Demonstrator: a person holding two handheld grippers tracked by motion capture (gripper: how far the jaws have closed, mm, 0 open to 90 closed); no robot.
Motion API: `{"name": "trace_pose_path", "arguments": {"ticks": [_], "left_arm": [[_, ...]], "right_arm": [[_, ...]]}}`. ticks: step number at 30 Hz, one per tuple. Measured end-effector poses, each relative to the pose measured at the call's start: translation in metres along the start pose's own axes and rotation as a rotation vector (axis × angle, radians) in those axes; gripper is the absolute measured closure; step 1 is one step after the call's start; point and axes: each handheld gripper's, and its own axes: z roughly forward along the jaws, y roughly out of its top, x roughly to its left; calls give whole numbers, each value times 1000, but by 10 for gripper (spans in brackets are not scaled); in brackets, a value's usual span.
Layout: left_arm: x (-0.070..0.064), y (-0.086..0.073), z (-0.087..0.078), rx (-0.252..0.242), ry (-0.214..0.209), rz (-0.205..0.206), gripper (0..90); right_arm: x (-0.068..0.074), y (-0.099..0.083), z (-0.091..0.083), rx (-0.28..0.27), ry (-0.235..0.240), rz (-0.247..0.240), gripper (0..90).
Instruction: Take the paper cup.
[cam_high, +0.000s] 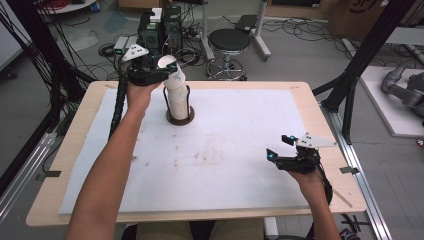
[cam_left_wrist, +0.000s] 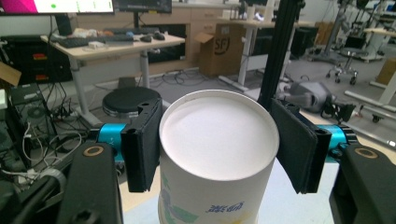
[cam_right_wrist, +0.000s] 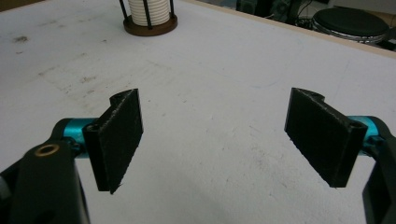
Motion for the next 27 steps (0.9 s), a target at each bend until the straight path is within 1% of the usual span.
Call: {"name": "trace_pose_path", "arguments": {"ticks": [3, 6, 8, 11, 14, 15, 18, 21, 22, 25, 27], "left_arm": [[0, 6, -9, -23, 6, 6, 374], [-1, 11, -17, -47, 1, 3, 375], [-3, 14, -23, -57, 0, 9, 376], [-7, 19, -32, -68, -1, 7, 377], [-12, 22, -42, -54, 3, 11, 377], [-14, 23, -46, -53, -2, 9, 377], [-20, 23, -60, -43, -20, 27, 377], [-26, 21, -75, -30, -42, 47, 377], [-28, 20, -78, -28, -47, 47, 377], [-33, 16, -89, -16, -74, 61, 378], [-38, 12, -95, -8, -107, 66, 377]], "right_arm": [[1, 0, 0, 0, 1, 2, 195], [2, 1, 1, -2, 5, 0, 195], [1, 1, 1, -6, 9, 1, 195], [1, 2, 3, -15, 19, 8, 195], [3, 2, 4, -15, 29, 5, 195], [5, 2, 3, -9, 33, -5, 195], [8, 2, 3, -8, 40, -7, 195], [12, 2, 3, -2, 54, -14, 195], [14, 2, 3, 1, 61, -18, 195], [14, 4, 4, -8, 63, -6, 195], [14, 4, 4, -8, 65, -5, 195]]}}
